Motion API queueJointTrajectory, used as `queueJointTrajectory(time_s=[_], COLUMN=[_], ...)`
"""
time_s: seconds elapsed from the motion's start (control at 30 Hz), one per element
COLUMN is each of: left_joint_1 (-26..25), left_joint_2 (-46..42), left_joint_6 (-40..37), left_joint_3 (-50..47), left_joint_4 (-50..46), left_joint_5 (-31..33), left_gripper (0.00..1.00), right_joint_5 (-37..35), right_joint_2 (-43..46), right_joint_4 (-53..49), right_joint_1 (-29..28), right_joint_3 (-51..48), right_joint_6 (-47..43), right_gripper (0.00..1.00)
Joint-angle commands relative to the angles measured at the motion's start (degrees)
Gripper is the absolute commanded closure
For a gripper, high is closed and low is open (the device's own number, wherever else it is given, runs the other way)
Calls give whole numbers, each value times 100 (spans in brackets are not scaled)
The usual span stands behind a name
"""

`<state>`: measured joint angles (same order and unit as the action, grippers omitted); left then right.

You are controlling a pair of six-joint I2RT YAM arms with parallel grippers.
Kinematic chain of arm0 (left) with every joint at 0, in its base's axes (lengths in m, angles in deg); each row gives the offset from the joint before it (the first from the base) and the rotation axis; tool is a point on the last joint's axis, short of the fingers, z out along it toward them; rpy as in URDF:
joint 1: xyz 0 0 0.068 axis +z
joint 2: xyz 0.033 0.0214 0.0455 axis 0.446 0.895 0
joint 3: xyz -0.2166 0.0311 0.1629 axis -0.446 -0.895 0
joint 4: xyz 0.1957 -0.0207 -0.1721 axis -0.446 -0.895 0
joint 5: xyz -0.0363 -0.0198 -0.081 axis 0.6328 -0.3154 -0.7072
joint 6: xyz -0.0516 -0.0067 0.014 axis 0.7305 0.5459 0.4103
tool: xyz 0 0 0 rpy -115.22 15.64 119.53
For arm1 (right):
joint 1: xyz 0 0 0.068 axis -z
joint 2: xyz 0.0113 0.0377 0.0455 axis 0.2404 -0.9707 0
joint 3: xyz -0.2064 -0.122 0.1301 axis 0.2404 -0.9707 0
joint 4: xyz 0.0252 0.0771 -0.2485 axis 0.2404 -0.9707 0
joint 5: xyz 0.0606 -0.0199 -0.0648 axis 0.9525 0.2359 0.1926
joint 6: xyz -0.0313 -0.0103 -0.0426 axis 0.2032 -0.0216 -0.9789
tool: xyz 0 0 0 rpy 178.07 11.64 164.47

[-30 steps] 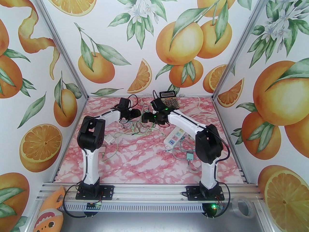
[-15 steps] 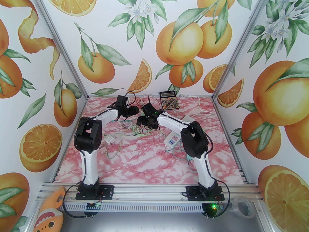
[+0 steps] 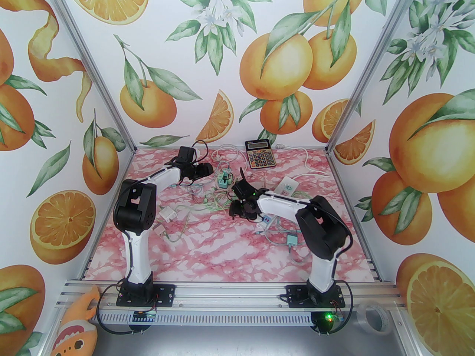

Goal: Pull the plug off the socket

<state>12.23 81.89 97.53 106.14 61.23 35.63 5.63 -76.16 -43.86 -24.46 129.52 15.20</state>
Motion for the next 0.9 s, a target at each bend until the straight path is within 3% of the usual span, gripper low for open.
queueJointTrajectory(time_s=[0.0,0.27,0.5,0.67,0.87], left_joint_1=[20,-71,-209,-226,-235], left_joint_2=[-299,-866,-1324,-1469,-1574], left_joint_6=[-201,-445,-463,-422,-467], left_joint_3=[105,-347,-885,-1062,-1090], left_joint_4=[-124,-278,-307,-292,-331], left_joint_5=[-92,4,123,107,233], left_gripper=[40,42,42,42,42], right_joint_5=[-272,77,443,558,658], right_joint_2=[368,548,-632,-1629,-2050], right_joint_4=[-438,-383,-193,-366,-635], right_joint_1=[-4,86,419,541,484], right_joint_3=[-335,715,2323,3414,3612], right_joint_6=[-160,-749,-364,-200,-314], right_gripper=[37,36,24,24,28])
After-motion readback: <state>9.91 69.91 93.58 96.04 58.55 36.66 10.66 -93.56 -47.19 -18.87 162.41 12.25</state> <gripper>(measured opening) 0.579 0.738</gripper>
